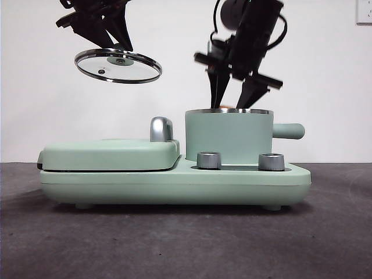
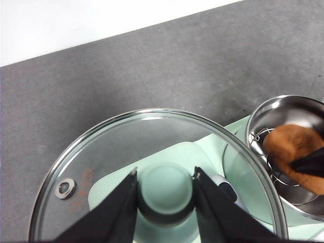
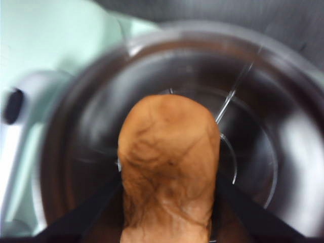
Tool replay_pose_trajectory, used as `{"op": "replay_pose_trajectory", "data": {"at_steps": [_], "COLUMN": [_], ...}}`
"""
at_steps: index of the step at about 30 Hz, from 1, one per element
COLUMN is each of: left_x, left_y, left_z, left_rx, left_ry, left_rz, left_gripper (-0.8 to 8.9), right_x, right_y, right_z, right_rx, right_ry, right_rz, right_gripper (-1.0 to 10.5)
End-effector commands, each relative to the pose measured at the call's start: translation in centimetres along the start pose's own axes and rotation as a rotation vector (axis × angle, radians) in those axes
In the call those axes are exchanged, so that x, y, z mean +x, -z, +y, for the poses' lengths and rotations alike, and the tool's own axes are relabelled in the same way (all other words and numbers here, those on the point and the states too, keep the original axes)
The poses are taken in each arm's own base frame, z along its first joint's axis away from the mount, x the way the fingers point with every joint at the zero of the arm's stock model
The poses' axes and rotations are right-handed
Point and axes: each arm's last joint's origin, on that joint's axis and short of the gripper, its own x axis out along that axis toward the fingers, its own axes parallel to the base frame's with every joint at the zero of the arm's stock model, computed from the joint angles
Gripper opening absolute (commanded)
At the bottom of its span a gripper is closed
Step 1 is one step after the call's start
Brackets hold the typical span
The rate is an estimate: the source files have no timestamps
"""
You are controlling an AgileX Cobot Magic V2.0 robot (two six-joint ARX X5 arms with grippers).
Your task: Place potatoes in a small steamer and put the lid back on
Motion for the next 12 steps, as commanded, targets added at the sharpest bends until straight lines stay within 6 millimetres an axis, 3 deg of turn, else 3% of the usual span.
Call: {"op": "replay_pose_trajectory", "data": {"at_steps": [1,5,9,12], "left_x": [-1.2,-1.2,-1.2,-1.2], "left_y": [-1.3,-1.3,-1.2,-1.2], "left_z": [-0.3,-0.3,-0.3,-0.3], "left_rx": [0.023,0.023,0.022,0.021], "left_ry": [0.004,0.004,0.004,0.005], "left_rz": [-0.070,-0.068,-0.064,-0.061], "left_gripper": [0.15,0.15,0.15,0.15], "right_x": [0.8,1.1,0.8,-0.2], "right_y": [-0.2,-0.1,-0.2,-0.4], "right_z": [0.2,0.3,0.4,0.6], "right_rx": [-0.021,-0.047,-0.050,-0.054], "right_ry": [0.000,0.010,0.019,0.023], "right_rz": [0.026,0.036,0.023,0.014], "right_gripper": [1.1,1.5,3.2,3.9]}}
